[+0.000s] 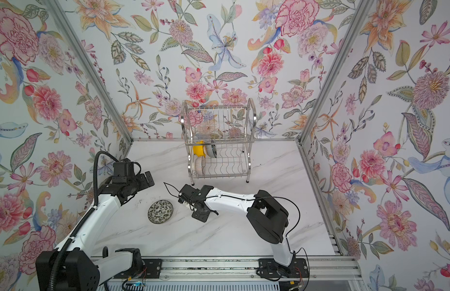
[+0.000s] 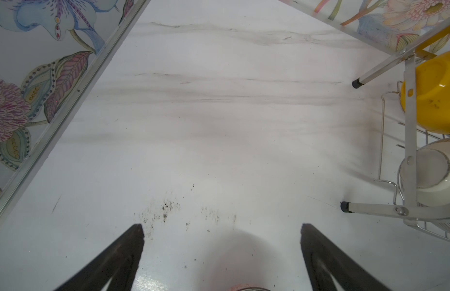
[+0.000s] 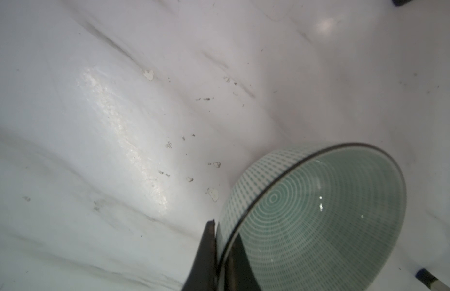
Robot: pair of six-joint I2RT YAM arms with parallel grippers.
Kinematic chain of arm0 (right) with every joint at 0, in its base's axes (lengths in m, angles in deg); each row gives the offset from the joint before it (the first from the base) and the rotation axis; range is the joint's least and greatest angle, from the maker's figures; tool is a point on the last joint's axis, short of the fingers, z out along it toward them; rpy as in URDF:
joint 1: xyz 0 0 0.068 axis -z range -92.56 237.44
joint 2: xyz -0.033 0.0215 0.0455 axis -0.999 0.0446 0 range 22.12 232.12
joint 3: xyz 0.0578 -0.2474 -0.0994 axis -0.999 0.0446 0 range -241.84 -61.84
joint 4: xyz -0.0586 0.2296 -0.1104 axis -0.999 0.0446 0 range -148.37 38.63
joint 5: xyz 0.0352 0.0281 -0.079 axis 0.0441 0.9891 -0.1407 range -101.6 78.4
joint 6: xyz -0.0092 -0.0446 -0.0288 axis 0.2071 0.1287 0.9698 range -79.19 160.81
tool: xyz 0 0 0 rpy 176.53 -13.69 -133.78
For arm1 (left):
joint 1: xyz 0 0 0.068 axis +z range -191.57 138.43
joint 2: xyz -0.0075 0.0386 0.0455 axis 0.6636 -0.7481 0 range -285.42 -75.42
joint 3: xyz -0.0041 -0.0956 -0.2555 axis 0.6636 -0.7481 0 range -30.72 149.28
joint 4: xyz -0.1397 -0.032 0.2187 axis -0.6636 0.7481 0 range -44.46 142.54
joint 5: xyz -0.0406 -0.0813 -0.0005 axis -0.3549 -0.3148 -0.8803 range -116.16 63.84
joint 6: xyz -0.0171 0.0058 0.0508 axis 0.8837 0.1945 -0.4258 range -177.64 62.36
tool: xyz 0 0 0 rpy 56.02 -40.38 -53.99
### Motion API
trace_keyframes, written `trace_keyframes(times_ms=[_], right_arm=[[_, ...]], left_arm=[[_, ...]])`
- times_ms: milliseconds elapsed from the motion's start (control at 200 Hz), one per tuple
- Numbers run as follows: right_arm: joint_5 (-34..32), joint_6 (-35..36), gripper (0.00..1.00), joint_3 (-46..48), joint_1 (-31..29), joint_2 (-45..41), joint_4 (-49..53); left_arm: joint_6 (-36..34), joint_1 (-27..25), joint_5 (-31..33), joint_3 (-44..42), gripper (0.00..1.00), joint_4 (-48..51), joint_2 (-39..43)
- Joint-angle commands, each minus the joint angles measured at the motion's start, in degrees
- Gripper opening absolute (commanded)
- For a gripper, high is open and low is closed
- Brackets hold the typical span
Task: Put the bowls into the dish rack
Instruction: 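Lift the pale green bowl with the right gripper toward the dish rack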
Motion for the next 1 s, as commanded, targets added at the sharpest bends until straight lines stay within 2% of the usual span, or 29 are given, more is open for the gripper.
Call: trace_keyframes(times_ms=[0, 736, 861, 996], right_arm=[[-0.35, 0.34, 0.01, 0.88, 0.43, -3.70, -1.38], [6.76, -0.98, 0.00, 6.82, 5.36, -13.26, -11.08], [8.04, -1.26, 0.00, 8.38, 6.26, -15.27, -13.63], [8.31, -1.58, 0.00, 10.29, 7.32, -17.42, -16.56]], left_arm=[[-1.94, 0.47, -3.71, -0.92, 0.99, -1.54, 1.62], [-7.17, -2.83, -16.30, -4.48, 0.99, -6.85, 3.52], [-7.70, -3.83, -22.70, -5.69, 0.99, -9.17, 3.52], [-8.83, -5.24, -26.02, -6.79, 0.99, -11.01, 4.12]])
